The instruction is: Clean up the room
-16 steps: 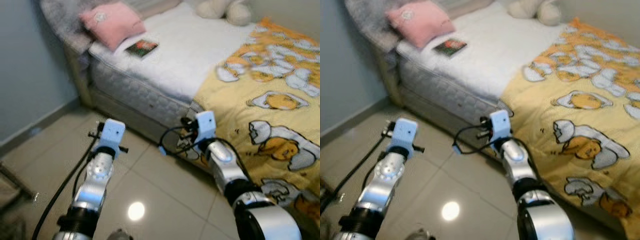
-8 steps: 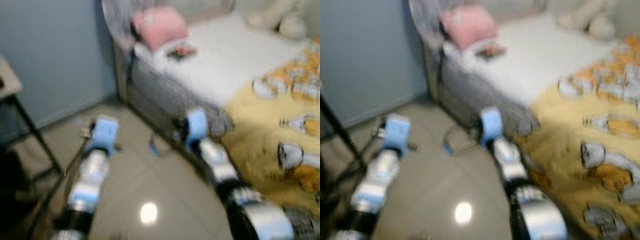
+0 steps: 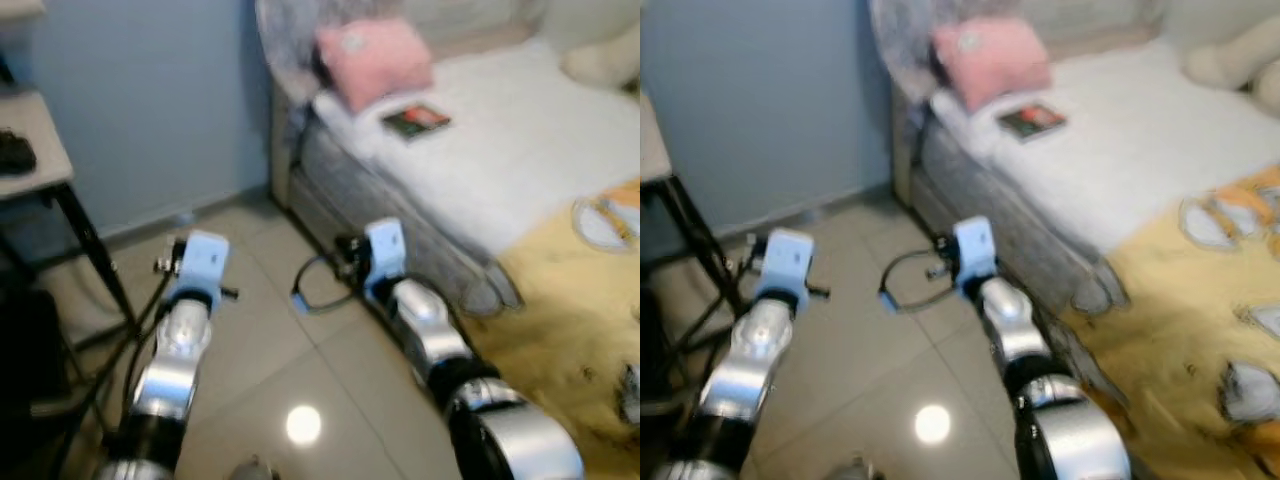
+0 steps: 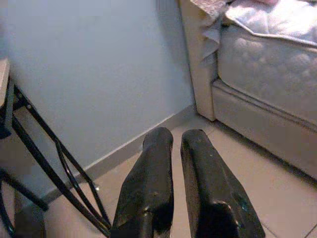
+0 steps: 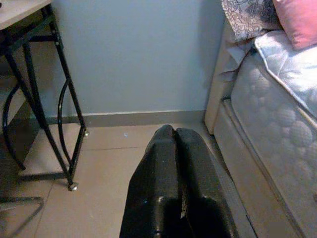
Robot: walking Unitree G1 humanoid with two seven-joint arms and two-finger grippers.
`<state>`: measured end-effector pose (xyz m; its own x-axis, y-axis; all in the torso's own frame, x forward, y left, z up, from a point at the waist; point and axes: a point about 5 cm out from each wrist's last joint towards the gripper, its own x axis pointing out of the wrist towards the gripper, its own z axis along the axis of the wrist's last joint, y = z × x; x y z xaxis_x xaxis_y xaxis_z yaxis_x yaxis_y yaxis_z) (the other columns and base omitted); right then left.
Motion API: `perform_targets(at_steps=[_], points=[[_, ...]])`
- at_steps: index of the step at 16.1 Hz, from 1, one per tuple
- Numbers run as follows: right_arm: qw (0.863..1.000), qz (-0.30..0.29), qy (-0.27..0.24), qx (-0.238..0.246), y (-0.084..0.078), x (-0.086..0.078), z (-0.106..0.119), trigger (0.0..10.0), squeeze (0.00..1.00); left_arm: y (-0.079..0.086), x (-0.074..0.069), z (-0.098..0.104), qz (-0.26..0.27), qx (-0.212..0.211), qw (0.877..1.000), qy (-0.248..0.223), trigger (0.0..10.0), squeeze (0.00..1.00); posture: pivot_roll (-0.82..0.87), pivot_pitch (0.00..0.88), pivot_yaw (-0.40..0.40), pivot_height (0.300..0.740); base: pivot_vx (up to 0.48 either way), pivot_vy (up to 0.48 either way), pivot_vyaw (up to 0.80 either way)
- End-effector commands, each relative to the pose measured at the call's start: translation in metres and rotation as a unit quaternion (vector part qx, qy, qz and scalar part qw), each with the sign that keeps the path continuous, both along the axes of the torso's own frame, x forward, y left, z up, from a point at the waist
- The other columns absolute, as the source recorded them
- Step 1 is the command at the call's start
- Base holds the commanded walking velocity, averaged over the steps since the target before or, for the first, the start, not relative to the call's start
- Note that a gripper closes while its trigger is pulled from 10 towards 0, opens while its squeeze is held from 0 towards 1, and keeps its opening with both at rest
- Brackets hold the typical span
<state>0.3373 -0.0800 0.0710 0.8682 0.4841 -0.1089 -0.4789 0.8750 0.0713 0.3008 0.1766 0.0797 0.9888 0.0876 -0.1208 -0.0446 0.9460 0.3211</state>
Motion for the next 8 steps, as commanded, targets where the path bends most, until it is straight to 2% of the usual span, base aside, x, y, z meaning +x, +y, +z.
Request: perform_targets(at_steps=[1, 2, 3, 4, 6, 7, 8], points=[[1.000, -0.014, 0.001, 0.004, -0.010, 0.002, 0.001, 10.0, 0.00, -0.004, -0.003, -0.001, 0.002, -0.021, 1.000, -0.005, 10.0, 0.00, 0.13, 0.009, -0.082, 0.740, 0.458, 0.000, 0.64], [1.000, -0.014, 0.002, 0.006, -0.011, 0.002, 0.000, 10.0, 0.00, 0.001, -0.010, -0.003, 0.014, -0.032, 0.999, -0.010, 10.0, 0.00, 0.14, 0.007, -0.077, 0.740, 0.000, 0.000, 0.64], [0.999, -0.031, 0.011, 0.011, -0.024, -0.001, -0.005, 10.0, 0.00, 0.023, -0.036, -0.020, 0.040, -0.016, 0.999, 0.018, 10.0, 0.00, 0.16, 0.007, -0.070, 0.740, 0.000, 0.000, 0.64], [0.999, -0.047, 0.019, 0.009, -0.036, -0.005, -0.012, 10.0, 0.00, 0.038, -0.055, -0.029, 0.033, 0.026, 0.998, 0.045, 10.0, 0.00, 0.17, 0.010, -0.058, 0.740, 0.000, 0.000, 0.64], [0.996, -0.074, 0.042, 0.010, -0.046, -0.018, -0.029, 10.0, 0.00, 0.046, -0.056, -0.022, -0.023, 0.081, 0.995, 0.061, 10.0, 0.00, 0.18, 0.023, -0.004, 0.740, 0.000, 0.000, 0.64], [0.996, -0.081, 0.045, 0.008, -0.045, -0.020, -0.032, 10.0, 0.00, 0.048, -0.053, -0.018, -0.034, 0.089, 0.994, 0.061, 10.0, 0.00, 0.18, 0.028, 0.011, 0.740, 0.000, 0.000, 0.64], [0.996, -0.083, 0.044, 0.011, -0.039, -0.021, -0.033, 10.0, 0.00, 0.049, -0.047, -0.011, -0.048, 0.097, 0.993, 0.052, 10.0, 0.00, 0.17, 0.029, 0.028, 0.740, 0.000, 0.000, 0.00]])
